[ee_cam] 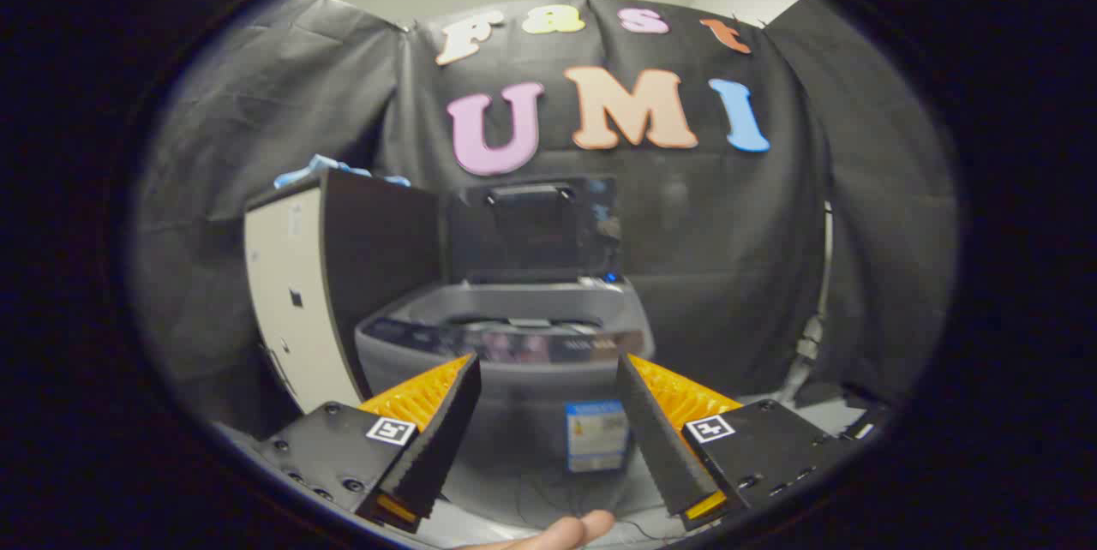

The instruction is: Put the clothes into the washing machine and then close the washing machine lid.

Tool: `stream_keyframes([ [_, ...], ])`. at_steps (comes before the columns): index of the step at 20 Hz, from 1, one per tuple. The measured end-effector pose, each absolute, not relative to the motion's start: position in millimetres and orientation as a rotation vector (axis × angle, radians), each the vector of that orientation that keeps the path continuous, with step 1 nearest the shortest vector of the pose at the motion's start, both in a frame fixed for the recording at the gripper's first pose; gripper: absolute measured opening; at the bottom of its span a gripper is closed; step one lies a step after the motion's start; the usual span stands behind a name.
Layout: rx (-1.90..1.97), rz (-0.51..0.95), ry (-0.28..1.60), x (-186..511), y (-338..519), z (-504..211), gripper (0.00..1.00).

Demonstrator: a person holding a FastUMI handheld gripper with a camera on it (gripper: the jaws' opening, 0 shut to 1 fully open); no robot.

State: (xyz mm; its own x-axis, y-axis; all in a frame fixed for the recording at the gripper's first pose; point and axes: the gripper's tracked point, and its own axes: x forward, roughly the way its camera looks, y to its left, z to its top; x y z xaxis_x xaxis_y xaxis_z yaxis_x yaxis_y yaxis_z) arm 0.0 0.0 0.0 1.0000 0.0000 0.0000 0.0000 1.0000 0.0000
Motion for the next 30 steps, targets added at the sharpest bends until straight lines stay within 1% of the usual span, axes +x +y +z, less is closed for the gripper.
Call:
stream_keyframes([
  [2, 0.006, 0.015, -0.011, 7, 16, 12, 0.98],
  [6, -0.083, -0.075, -0.005, -9, 35, 25, 0.98],
  [8, -0.115, -0.089, 0.005, -19, 46, 27, 0.98],
  [11, -0.128, -0.139, 0.023, -28, 43, 34, 0.98],
  [17, -0.058, -0.182, -0.002, -43, 42, 45, 0.97],
  [30, -0.029, -0.199, 0.023, -29, 51, 40, 0.97],
])
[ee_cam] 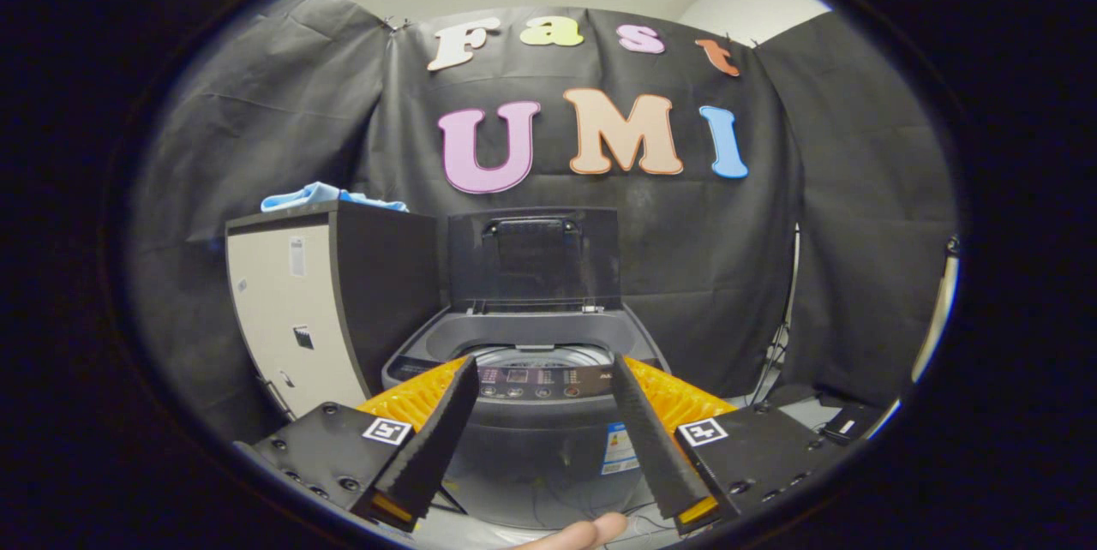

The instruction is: Put the clothes into the washing machine and then close the washing machine lid.

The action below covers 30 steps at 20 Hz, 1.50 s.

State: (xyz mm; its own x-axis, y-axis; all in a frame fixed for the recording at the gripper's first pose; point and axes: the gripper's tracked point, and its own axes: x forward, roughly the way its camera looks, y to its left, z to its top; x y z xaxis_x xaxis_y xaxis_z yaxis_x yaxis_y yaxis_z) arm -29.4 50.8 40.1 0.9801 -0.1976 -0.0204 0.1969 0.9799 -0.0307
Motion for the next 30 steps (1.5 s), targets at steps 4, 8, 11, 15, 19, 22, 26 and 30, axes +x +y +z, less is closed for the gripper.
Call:
stream_keyframes([
  [4, -0.012, -0.203, 0.035, -20, 60, 47, 0.97],
  [8, -0.002, -0.205, 0.039, -5, 80, 65, 0.95],
  [11, 0.015, -0.191, 0.023, 11, 103, 87, 0.95],
  [15, 0.007, -0.170, 0.021, 38, 135, 111, 0.96],
  [19, -0.020, -0.141, 0.044, 62, 165, 124, 0.95],
  [22, -0.030, -0.118, 0.045, 81, 187, 137, 0.95],
  [26, -0.036, -0.085, 0.015, 110, 220, 164, 0.96],
  [30, -0.060, -0.076, 0.025, 138, 247, 179, 0.96],
])
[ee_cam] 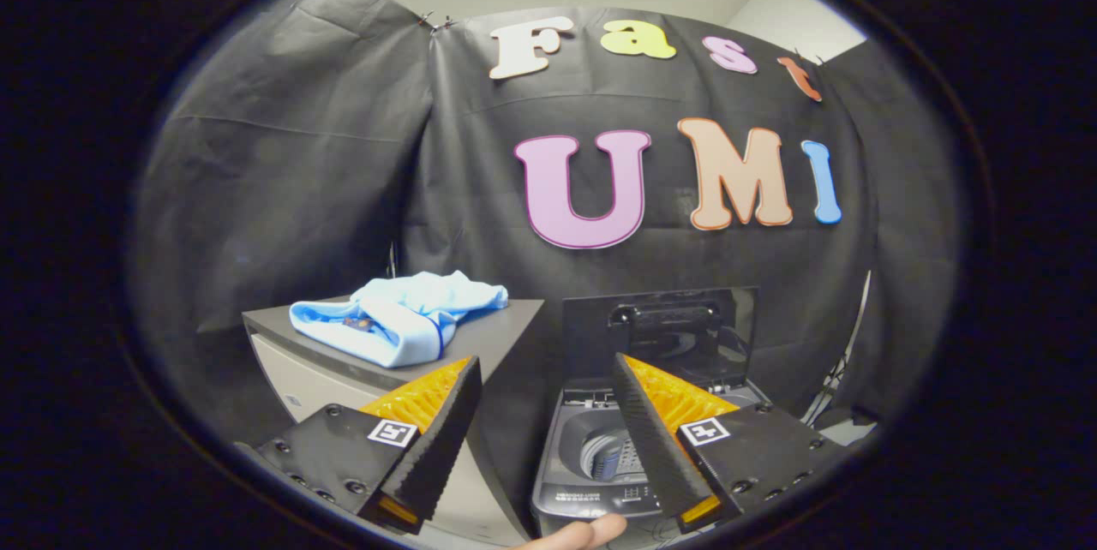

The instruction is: Put the clothes into the washing machine and then close the washing machine lid.

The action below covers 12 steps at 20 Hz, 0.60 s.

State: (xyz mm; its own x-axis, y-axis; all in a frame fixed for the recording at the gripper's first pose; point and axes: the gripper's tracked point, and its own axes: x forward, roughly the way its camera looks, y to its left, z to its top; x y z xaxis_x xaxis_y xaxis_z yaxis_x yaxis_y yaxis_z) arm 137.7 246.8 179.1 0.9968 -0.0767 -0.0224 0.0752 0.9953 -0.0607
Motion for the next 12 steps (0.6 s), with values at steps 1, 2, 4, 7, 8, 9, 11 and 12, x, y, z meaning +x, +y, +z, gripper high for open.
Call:
stream_keyframes([
  [1, -0.068, -0.075, 0.030, 145, 254, 183, 0.96],
  [2, -0.069, -0.075, 0.032, 154, 261, 187, 0.96],
  [4, -0.057, -0.076, 0.034, 172, 273, 195, 0.96],
  [7, -0.064, -0.074, 0.048, 200, 293, 208, 0.96],
  [8, -0.072, -0.078, 0.061, 210, 299, 211, 0.96],
  [9, -0.078, -0.077, 0.068, 219, 305, 216, 0.96],
  [11, -0.080, -0.053, 0.072, 242, 325, 223, 0.96],
  [12, -0.080, -0.042, 0.086, 251, 333, 222, 0.96],
])
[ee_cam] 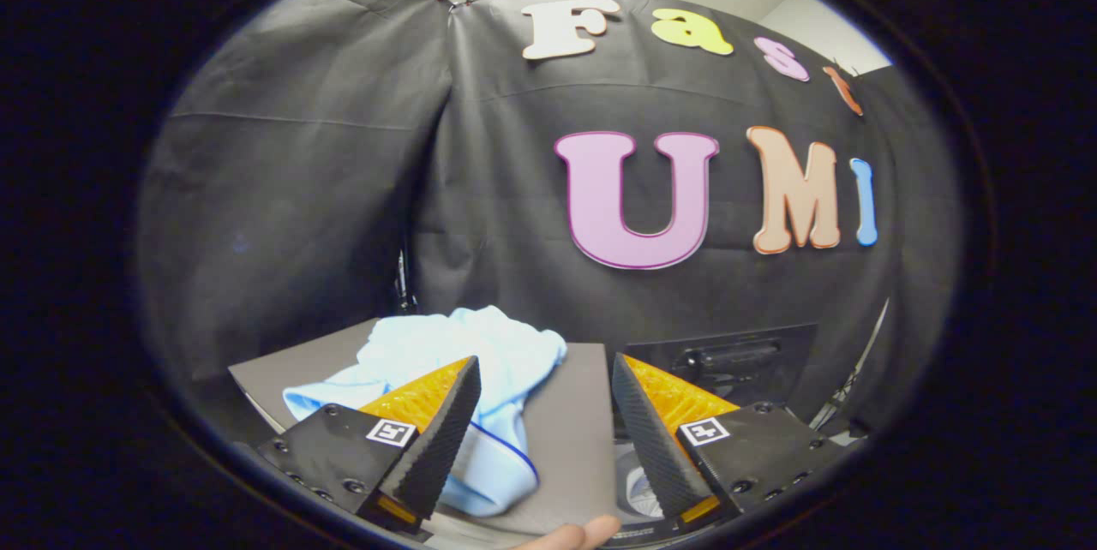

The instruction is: Put the clothes into the washing machine and then close the washing machine lid.

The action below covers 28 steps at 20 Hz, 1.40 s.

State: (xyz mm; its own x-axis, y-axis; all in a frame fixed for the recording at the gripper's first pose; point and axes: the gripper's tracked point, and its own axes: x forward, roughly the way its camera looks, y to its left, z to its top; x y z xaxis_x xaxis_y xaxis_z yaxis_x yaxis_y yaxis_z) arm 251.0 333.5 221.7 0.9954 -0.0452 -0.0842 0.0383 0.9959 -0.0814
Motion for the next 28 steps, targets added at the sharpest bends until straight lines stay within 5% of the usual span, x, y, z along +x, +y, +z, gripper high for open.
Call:
stream_keyframes([
  [10, -0.184, -0.042, 0.522, 306, 376, 154, 0.96],
  [14, 0.119, -0.076, 0.531, 304, 373, 141, 0.92],
  [23, 0.031, -0.080, 0.522, 302, 378, 145, 0.91],
  [28, -0.114, -0.096, 0.534, 304, 388, 151, 0.81],
])
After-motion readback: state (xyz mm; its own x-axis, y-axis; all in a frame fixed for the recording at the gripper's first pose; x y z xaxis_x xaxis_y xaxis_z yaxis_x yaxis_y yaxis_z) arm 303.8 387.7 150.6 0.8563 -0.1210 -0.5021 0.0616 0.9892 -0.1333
